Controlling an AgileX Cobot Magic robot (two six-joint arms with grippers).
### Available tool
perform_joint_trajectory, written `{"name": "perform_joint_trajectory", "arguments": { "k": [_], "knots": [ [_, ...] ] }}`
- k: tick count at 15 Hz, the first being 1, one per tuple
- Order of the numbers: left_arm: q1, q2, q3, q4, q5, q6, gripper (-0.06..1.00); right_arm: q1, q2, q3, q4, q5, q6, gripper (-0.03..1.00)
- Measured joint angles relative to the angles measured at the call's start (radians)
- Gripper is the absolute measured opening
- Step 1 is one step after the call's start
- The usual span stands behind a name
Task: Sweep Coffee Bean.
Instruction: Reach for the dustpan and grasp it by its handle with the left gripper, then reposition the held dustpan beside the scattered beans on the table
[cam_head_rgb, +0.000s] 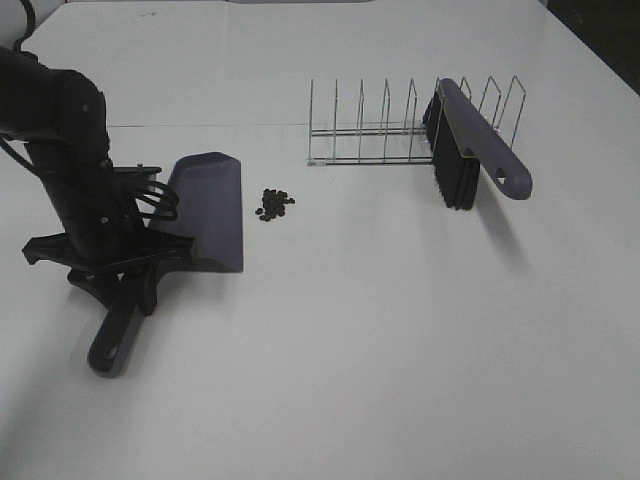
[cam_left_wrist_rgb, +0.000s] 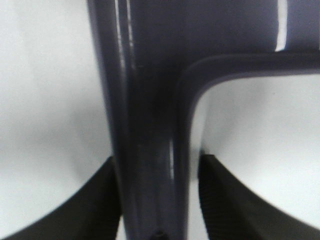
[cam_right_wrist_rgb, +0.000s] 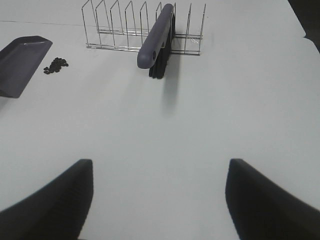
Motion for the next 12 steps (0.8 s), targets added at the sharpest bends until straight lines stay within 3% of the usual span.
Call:
{"name": "perform_joint_trajectory", "arguments": {
  "k": [7, 12],
  "knots": [
    [0.000, -0.007, -0.004, 0.025, 0.041, -0.079, 0.35, 0.000, 0.000, 0.000, 0.000, 0.000, 0.000, 0.65],
    [0.000, -0.174, 0.002, 0.115, 0.071, -0.122, 0.35, 0.000, 0.000, 0.000, 0.000, 0.000, 0.000, 0.65]
  ]
}}
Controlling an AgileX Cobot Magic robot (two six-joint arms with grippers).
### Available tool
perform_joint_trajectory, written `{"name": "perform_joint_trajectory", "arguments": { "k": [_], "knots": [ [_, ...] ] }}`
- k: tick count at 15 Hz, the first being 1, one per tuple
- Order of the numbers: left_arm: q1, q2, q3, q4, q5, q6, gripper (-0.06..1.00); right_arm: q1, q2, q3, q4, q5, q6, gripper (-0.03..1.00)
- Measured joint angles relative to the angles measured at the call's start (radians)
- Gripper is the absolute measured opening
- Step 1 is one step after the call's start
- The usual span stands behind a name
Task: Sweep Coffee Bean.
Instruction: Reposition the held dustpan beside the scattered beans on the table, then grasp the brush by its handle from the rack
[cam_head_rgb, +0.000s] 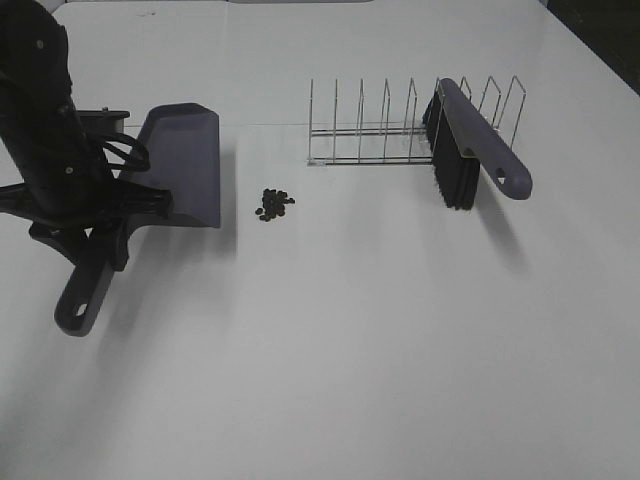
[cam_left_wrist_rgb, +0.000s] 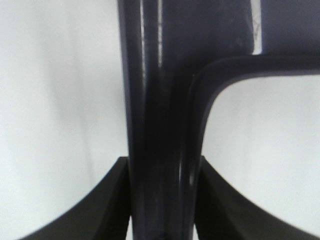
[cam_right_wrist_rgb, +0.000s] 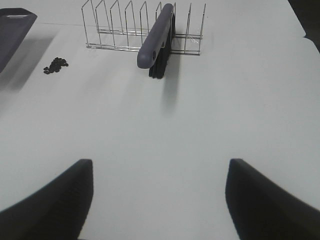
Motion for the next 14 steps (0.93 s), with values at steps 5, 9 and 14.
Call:
{"name": "perform_joint_trajectory", "arguments": {
  "k": [5, 9, 14],
  "knots": [
    [0.000, -0.004, 0.000, 0.018, 0.001, -0.002, 0.35, 0.000, 0.000, 0.000, 0.000, 0.000, 0.000, 0.65],
    [0.000, -0.004, 0.000, 0.018, 0.001, -0.001, 0.35, 0.000, 0.043, -0.026, 0.001, -0.051, -0.002, 0.65],
    [0.000, -0.004, 0.000, 0.018, 0.001, 0.014, 0.35, 0.026, 0.471, -0.225, 0.045, -0.217, -0.079, 0.65]
  ]
}}
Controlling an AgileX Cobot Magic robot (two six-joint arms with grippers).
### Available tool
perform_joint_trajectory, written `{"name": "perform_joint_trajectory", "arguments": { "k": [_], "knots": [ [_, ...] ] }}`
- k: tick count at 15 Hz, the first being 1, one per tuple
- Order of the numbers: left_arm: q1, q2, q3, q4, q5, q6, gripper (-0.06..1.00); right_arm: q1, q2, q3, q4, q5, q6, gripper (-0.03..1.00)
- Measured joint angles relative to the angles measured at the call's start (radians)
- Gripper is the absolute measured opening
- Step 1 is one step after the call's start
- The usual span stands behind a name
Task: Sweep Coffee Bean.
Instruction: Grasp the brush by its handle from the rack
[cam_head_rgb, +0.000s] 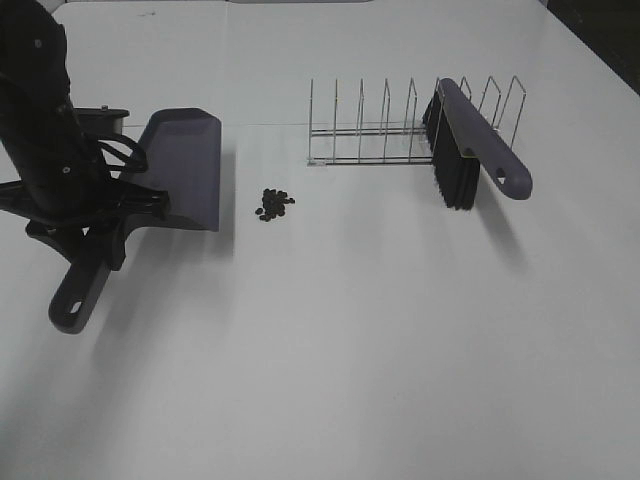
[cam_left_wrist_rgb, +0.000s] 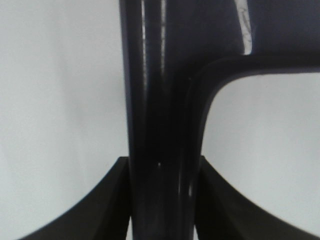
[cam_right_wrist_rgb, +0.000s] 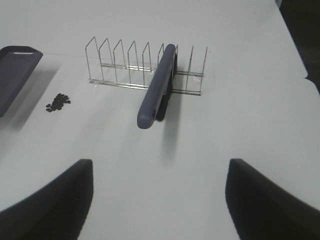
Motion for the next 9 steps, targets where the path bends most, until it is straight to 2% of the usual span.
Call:
{"name": "perform_joint_trajectory", "arguments": {
  "k": [3, 7, 8, 9],
  "knots": [
    [0.000, 0.000, 0.000, 0.000, 0.000, 0.000, 0.35, 0.060, 0.252, -0.146, 0.002, 0.003, -0.004, 0.65],
    [0.000, 0.000, 0.000, 0.000, 0.000, 0.008, 0.35, 0.070, 0.607, -0.420, -0.003, 0.042, 0.009, 0.65],
    [0.000, 0.000, 0.000, 0.000, 0.000, 0.008, 0.35, 0.070, 0.807, -0.594, -0.004, 0.116, 0.033, 0.65],
    [0.000, 0.000, 0.000, 0.000, 0.000, 0.008, 0.35, 0.070, 0.890, -0.675, -0.004, 0.152, 0.056, 0.65]
  ]
}}
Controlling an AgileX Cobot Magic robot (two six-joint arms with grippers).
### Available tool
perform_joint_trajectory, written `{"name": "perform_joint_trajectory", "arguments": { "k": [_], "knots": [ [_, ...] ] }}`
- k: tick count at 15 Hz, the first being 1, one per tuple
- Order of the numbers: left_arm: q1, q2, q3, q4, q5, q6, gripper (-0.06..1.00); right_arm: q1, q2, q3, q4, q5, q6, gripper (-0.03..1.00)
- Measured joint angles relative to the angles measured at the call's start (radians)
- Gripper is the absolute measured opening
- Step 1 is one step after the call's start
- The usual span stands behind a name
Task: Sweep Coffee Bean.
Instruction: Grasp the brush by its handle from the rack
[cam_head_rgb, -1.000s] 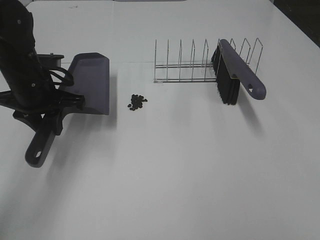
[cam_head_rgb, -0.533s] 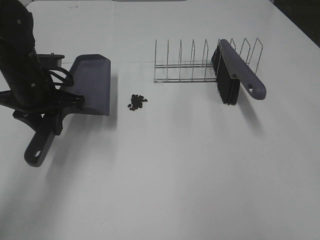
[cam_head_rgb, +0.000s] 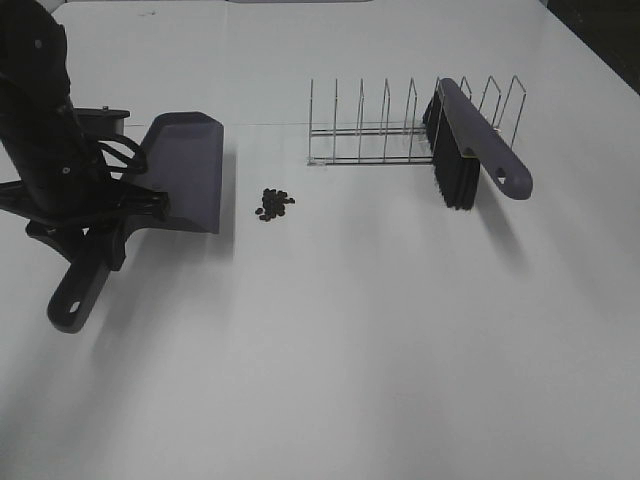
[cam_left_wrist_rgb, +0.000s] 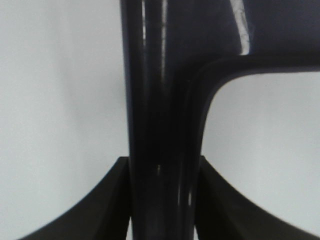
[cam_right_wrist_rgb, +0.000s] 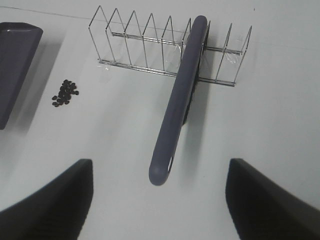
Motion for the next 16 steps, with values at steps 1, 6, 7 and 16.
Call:
{"name": "perform_joint_trajectory", "arguments": {
  "k": [1, 6, 7, 16],
  "knots": [
    [0.000, 0.000, 0.000, 0.000, 0.000, 0.001, 0.35, 0.000, 0.079, -0.089, 0.000, 0.029, 0.021, 0.65],
    [0.000, 0.000, 0.000, 0.000, 0.000, 0.003, 0.35, 0.000, 0.471, -0.485, -0.008, 0.211, 0.148, 0.59],
    [0.000, 0.000, 0.000, 0.000, -0.001, 0.003, 0.35, 0.000, 0.538, -0.555, -0.013, 0.219, 0.157, 0.58],
    [0.000, 0.000, 0.000, -0.001, -0.004, 0.003, 0.35, 0.052, 0.924, -0.851, -0.139, 0.221, 0.160, 0.58]
  ]
}}
